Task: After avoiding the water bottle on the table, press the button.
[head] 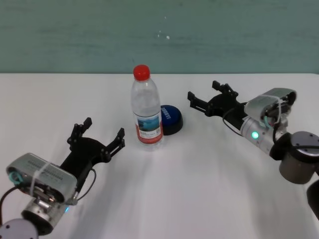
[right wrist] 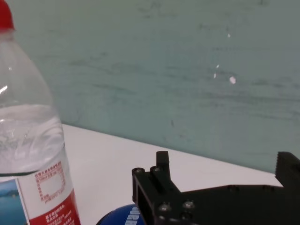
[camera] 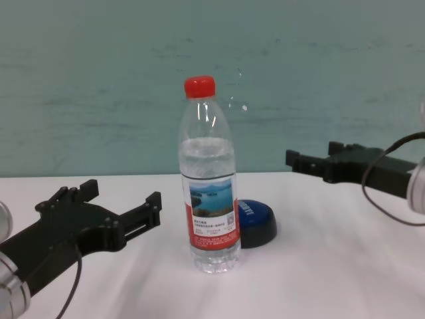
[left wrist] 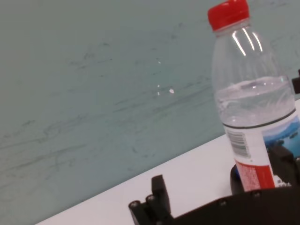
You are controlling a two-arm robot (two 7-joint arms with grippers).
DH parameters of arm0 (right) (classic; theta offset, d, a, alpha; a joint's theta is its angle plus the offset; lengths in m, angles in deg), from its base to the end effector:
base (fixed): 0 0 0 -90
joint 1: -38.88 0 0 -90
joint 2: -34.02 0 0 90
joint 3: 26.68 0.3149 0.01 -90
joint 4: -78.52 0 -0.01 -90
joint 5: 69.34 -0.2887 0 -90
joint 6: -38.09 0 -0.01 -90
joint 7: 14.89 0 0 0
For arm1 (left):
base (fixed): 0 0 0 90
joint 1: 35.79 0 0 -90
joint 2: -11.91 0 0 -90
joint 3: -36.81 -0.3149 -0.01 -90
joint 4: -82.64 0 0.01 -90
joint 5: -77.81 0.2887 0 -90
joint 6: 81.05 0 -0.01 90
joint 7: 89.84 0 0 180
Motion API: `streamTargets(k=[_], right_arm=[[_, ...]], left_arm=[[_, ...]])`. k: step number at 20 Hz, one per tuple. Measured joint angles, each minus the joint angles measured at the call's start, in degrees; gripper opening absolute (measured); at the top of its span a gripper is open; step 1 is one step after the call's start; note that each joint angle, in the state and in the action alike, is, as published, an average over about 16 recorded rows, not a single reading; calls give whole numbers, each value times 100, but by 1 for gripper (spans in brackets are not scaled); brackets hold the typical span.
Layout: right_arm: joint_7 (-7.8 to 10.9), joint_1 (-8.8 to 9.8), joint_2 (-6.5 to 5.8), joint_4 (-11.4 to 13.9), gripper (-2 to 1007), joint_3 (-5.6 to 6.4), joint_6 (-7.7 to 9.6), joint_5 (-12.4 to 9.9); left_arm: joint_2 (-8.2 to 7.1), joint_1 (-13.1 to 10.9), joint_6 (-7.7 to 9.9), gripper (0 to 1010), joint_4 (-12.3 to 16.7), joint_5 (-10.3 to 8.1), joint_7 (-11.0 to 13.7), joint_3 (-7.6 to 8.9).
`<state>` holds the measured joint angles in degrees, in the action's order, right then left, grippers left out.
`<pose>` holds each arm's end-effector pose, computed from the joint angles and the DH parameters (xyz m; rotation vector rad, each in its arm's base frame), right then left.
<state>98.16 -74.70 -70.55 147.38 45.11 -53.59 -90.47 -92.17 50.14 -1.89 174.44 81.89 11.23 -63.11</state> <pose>0.4243 -0.0225 -0.2951 0.0119 0.0141 -0.9763 0.2807 0.0246 -0.3380 0.1456 -0.3019 1.1503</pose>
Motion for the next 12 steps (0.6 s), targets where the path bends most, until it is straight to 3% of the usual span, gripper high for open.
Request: streamTargets(k=[12], right_arm=[[-211, 1017, -466, 1460, 1004, 297, 131, -161]], left_arm=[[0, 0, 0, 1000, 0, 0, 0, 0]])
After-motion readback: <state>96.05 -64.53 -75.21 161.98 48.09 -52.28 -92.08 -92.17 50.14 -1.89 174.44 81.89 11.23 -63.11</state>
